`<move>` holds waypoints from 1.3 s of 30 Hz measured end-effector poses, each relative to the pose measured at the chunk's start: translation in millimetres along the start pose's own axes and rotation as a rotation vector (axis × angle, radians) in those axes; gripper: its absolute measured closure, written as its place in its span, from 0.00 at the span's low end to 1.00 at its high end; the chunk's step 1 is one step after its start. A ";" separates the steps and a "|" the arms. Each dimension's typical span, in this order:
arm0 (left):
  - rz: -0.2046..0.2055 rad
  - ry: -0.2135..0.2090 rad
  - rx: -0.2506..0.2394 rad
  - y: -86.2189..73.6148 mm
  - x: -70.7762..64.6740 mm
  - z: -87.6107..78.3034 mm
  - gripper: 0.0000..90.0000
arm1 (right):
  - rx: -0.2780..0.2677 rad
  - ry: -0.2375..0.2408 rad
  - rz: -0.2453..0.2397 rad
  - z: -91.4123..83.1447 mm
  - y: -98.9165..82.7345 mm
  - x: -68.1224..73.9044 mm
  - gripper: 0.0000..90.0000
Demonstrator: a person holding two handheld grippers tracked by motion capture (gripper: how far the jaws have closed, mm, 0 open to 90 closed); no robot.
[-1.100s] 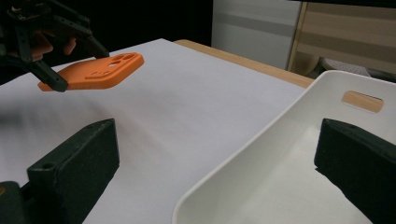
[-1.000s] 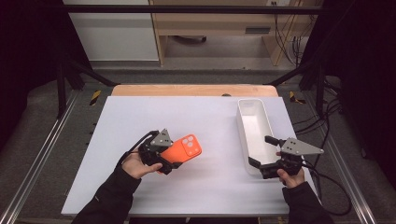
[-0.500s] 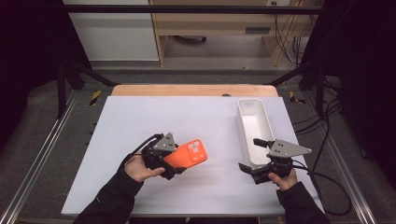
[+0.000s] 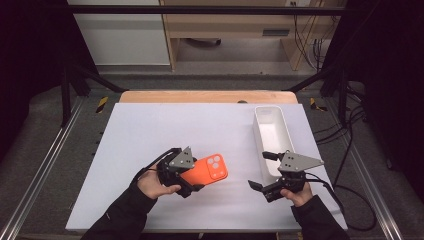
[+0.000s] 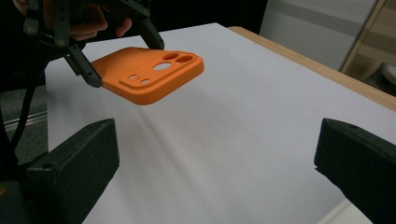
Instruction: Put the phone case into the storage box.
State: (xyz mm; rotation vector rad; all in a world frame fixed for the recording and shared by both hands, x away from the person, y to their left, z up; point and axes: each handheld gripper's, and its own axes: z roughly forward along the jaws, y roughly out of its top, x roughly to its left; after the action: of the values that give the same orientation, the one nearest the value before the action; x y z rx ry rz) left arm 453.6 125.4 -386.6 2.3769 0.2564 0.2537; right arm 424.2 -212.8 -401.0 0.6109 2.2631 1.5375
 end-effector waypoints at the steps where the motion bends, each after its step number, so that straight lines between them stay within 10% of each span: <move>1: 0.003 -0.001 0.001 0.7 -1.0 0.4 0.17 | 0.003 0.004 -0.002 0.8 0.2 0.9 0.01; 39: 0.090 -0.107 -0.006 13.7 -16.7 10.1 0.17 | 0.092 0.121 -0.135 22.9 10.6 25.5 0.01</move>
State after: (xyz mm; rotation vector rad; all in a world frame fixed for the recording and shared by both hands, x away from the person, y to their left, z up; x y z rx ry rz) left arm 441.6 104.7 -386.3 2.3905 0.0982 0.1687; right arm 415.6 -178.0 -400.2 0.3889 2.4214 1.4479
